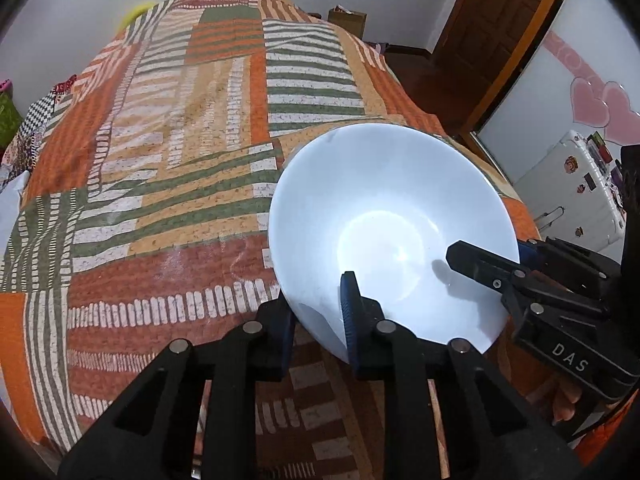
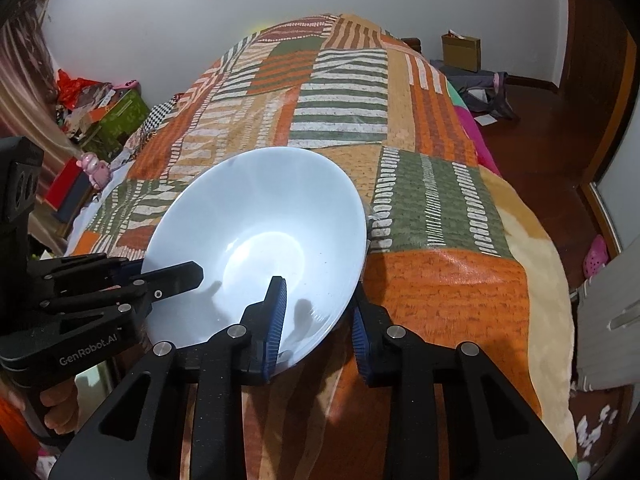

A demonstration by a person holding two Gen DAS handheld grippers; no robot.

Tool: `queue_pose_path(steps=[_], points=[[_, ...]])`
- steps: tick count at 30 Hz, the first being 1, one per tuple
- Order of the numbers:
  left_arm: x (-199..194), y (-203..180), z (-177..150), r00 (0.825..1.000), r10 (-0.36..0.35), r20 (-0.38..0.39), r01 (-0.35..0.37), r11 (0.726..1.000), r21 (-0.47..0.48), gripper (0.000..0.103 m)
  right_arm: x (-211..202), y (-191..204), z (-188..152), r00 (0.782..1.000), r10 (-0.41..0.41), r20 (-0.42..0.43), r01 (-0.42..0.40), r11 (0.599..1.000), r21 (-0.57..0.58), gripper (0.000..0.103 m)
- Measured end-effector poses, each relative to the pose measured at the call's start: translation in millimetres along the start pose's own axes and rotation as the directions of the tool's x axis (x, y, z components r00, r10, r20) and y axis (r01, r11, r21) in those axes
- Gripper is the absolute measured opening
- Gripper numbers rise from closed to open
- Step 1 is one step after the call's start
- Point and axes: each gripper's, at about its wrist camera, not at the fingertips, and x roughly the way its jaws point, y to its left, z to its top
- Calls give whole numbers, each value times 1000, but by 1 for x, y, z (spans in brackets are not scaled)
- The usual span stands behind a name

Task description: Organize plates and bowls

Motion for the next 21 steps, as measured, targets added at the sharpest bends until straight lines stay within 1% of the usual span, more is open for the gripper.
queue_pose_path(steps=[10,21], points=[[-53,-7,-13,997,-4,74,3,1000,4,21,-41,22,-3,998,-1,68,3,1000,-27,28],[-114,-5,-39,988,2,152,-3,1000,2,21,-72,56,-11,992,13,128,-6,998,-59,28]])
